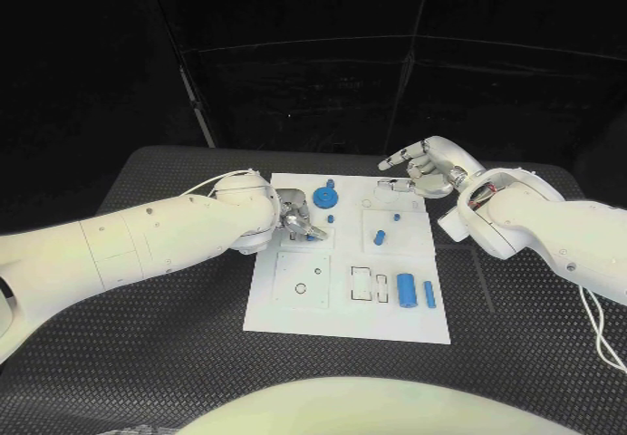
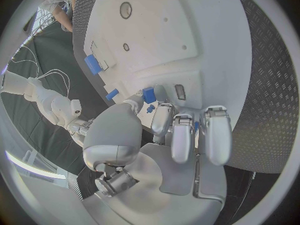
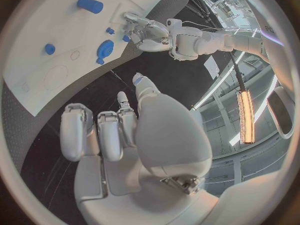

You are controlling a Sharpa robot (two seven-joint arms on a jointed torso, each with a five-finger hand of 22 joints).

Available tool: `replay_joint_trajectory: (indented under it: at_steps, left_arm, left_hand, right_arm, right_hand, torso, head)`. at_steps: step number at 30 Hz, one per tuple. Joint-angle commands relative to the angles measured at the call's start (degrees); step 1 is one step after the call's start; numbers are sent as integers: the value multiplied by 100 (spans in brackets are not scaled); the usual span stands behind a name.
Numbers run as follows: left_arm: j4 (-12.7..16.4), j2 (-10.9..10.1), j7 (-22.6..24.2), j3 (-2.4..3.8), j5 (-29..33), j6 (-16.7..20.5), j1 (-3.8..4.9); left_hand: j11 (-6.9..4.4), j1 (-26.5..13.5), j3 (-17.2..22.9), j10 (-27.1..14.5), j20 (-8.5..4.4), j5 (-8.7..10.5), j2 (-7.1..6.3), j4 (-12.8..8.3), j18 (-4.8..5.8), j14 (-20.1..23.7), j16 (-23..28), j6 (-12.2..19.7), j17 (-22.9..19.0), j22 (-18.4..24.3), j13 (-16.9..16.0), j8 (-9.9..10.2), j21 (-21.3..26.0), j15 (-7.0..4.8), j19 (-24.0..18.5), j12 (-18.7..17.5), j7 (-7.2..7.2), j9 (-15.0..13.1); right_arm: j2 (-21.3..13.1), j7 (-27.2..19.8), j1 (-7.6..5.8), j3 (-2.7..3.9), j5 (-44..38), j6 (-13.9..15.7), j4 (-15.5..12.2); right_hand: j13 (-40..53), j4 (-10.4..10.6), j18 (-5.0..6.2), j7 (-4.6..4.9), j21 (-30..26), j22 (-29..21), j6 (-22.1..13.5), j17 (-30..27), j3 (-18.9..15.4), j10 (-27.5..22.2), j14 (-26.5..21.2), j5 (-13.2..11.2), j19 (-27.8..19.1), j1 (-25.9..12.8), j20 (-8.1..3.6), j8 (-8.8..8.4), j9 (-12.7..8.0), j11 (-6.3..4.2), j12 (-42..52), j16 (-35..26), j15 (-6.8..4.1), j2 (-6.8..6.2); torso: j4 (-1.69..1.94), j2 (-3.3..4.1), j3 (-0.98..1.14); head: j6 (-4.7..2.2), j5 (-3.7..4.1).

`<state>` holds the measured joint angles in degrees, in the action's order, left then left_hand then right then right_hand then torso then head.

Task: Assemble the parts on the task board

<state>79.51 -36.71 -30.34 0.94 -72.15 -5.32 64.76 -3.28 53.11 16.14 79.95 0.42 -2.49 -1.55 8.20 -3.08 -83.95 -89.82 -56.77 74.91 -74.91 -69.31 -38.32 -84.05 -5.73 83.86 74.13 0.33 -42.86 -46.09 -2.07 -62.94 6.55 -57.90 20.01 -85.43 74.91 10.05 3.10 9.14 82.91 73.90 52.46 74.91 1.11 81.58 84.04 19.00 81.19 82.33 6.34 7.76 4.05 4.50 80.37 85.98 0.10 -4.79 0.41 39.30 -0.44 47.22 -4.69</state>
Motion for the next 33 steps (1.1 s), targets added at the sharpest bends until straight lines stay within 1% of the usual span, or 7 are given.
replay_joint_trajectory:
  at_steps: [1,9,14,17,21,25,33]
  left_arm:
    - [-8,20,-36,-26,28,-97,-36]
    - [-11,-6,-36,-25,28,-103,-36]
    - [35,-90,-40,-18,28,-109,-36]
    - [77,-163,-42,-1,28,-127,-35]
    - [111,-223,-44,48,28,-154,-32]
    - [129,-244,-44,77,28,-164,-31]
    - [131,-234,-42,99,28,-120,-31]
  left_hand:
    - [-12,-83,-66,47,-13,-19,-2,18,100,-605,-18,-39,1509,-651,-4,19,-27,-45,109,19,-14,-8]
    - [-15,-147,-228,49,-17,-20,-16,112,101,-605,-18,-44,1509,-659,-5,23,-29,-48,113,17,-17,-14]
    - [-16,-183,-368,49,-19,-20,-48,177,99,-605,-18,-45,1509,-653,-4,26,-22,-50,109,15,-18,-20]
    - [-16,-203,-461,45,-20,-20,-69,218,98,-605,-18,-42,1509,-650,2,28,-18,-51,107,9,-17,-23]
    - [-16,-215,-547,39,-21,-20,-72,262,97,-605,-18,-41,1509,-646,11,30,-13,-51,103,0,-17,-27]
    - [-16,-214,-598,39,-21,-20,-67,287,97,-605,-18,-41,1509,-648,11,31,-13,-51,104,0,-18,-30]
    - [-18,-215,-765,40,-22,-20,-45,377,98,-605,-18,-45,1509,-653,10,32,-13,-51,106,-2,-18,-39]
  right_arm:
    - [5,-22,-10,4,-13,-46,-5]
    - [5,-26,-10,4,-13,-49,2]
    - [-1,-31,-9,4,-13,-54,2]
    - [-6,-32,-9,4,-13,-54,3]
    - [-7,-34,-9,4,-13,-55,7]
    - [-2,-37,-9,4,-13,-59,13]
    - [8,-42,-8,4,-13,-64,22]
  right_hand:
    - [269,-34,38,3,-25,-15,37,338,9,-19,353,29,-27,-37,-34,39,-8,-35,-40,-28,-29,17]
    - [267,-33,40,3,-30,-26,37,332,5,-21,352,27,-33,-47,-35,40,-8,-35,-42,-32,-29,16]
    - [266,-32,41,3,-32,-29,37,329,2,-22,351,25,-35,-53,-35,40,-9,-35,-43,-33,-29,16]
    - [264,-31,42,3,-35,-35,36,325,-1,-23,350,24,-38,-62,-35,40,-9,-35,-44,-35,-29,15]
    - [255,-30,44,2,-42,-49,35,311,-7,-29,347,19,-45,-74,-35,41,-9,-34,-51,-41,-29,13]
    - [255,-30,44,2,-42,-49,35,311,-7,-29,347,19,-45,-74,-35,41,-9,-34,-51,-41,-29,13]
    - [256,-28,44,2,-43,-49,34,312,-12,-28,347,12,-45,-86,-35,42,-10,-34,-50,-41,-30,12]
  torso:
    - [1,0,1]
    - [4,-4,-2]
    - [3,-1,-8]
    - [4,-2,-2]
    - [8,-4,-5]
    - [9,1,-6]
    - [1,1,0]
  head:
    - [7,0]
    - [8,5]
    - [6,15]
    - [7,23]
    - [8,18]
    - [11,12]
    - [7,2]
